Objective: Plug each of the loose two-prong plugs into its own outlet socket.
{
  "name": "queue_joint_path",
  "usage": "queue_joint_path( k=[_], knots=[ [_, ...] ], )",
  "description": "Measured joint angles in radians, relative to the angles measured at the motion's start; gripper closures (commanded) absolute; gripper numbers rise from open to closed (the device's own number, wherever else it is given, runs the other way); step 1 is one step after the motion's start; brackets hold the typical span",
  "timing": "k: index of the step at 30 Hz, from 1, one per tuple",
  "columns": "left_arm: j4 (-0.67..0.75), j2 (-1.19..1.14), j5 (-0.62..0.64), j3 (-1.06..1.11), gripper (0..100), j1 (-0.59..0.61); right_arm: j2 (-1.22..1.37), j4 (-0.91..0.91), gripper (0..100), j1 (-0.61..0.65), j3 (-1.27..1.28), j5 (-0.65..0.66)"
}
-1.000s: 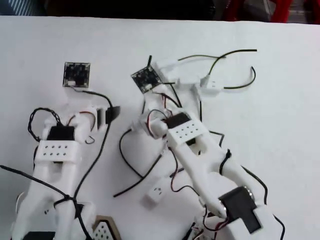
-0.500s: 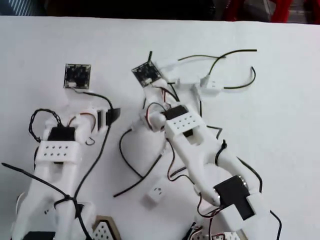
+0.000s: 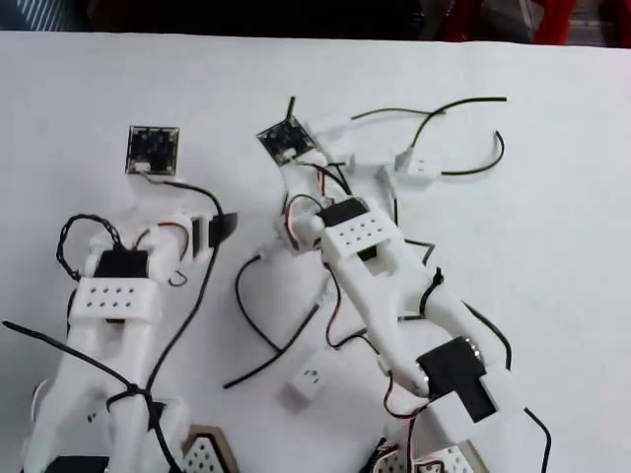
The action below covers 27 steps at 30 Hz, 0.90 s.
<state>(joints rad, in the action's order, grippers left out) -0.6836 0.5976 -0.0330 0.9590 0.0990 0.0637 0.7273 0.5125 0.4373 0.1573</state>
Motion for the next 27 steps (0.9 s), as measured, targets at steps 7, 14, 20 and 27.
queue_joint_path(
  k=[7, 14, 20, 27],
  knots=[
    [0.000, 0.000, 0.000, 0.000, 66, 0.000, 0.035, 0.018, 98.1, -0.005, -0.011, -0.002],
    [0.000, 0.000, 0.000, 0.000, 66, 0.000, 0.046, 0.048, 98.1, -0.008, -0.025, -0.074],
    [0.000, 0.000, 0.000, 0.000, 66, 0.000, 0.107, 0.029, 98.1, -0.011, -0.002, -0.084],
    [0.003, 0.003, 0.000, 0.026, 66, 0.000, 0.118, 0.029, 98.1, -0.011, -0.002, -0.084]
  ],
)
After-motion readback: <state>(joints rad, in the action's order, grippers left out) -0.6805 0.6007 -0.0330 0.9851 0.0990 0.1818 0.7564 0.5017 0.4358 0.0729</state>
